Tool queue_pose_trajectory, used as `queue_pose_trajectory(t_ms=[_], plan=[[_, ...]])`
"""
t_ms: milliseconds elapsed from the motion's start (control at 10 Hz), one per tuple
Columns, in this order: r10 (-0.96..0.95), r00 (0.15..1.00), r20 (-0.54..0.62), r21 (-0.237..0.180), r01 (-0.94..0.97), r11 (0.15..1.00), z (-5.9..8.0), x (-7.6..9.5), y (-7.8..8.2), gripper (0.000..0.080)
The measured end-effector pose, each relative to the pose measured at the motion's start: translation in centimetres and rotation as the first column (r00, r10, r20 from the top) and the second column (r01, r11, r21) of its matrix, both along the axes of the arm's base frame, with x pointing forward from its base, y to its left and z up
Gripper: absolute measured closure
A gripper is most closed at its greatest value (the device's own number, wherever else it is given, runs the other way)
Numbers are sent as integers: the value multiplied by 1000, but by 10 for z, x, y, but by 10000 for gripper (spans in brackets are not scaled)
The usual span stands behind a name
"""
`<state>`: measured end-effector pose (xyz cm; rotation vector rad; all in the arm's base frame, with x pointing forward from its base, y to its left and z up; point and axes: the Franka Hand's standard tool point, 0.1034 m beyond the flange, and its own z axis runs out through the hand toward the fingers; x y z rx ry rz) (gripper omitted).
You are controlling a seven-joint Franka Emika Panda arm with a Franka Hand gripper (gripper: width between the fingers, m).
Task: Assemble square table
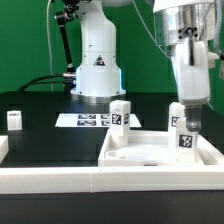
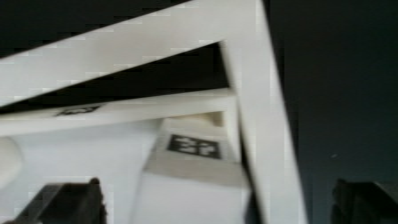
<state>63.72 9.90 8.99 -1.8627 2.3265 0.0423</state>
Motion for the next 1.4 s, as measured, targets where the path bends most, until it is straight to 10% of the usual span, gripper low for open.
queue_pose_trajectory(t_ms=[1400], plan=[[309,950,-38,20,-308,951,-1,0,-21,150]])
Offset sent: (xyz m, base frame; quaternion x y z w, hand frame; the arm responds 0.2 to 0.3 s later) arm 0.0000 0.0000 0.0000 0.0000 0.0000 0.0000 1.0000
